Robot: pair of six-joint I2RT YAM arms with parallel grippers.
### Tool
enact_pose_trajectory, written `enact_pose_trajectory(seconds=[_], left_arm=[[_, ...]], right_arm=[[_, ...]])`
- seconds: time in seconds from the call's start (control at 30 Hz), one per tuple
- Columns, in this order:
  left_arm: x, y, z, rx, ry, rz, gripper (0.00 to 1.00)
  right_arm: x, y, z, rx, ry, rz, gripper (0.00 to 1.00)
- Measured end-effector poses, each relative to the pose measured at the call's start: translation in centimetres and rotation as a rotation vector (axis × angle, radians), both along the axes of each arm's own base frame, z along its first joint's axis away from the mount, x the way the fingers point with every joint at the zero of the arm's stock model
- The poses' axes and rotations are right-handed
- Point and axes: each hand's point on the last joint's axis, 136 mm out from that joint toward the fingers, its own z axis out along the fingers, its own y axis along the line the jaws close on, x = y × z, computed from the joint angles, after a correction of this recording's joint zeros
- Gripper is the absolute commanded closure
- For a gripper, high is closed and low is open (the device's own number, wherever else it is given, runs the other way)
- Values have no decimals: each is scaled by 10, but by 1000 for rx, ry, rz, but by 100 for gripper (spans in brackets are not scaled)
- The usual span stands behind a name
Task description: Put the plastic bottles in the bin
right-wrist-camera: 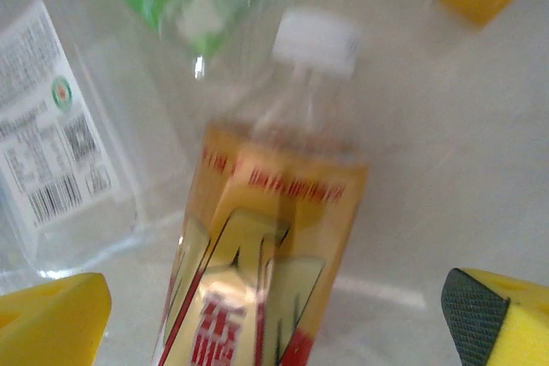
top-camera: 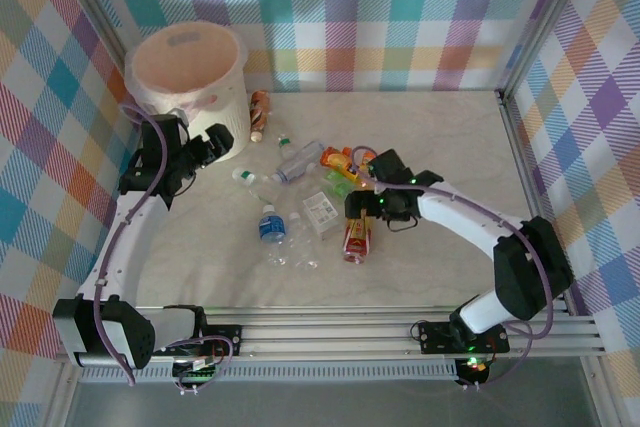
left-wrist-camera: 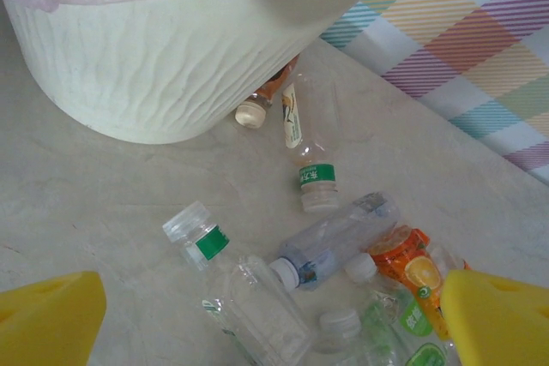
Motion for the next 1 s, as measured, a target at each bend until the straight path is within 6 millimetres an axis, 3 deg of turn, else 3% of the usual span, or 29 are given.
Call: enact_pose_trajectory(seconds=[0.33, 0.5, 0.77, 1.0], left_arm=[[0, 0, 0, -13, 2, 9, 0], [0, 0, 0, -19, 3, 10, 0], [-2, -7, -6, -53, 17, -14, 0], [-4, -30, 0, -112, -18, -117, 0]], right_arm=[[-48, 16, -23, -44, 108, -37, 1], [-73, 9, -40, -99, 162, -35, 8], [-75, -5, -59, -118, 110, -58, 30], [-74, -18, -50, -93, 3, -45, 44]])
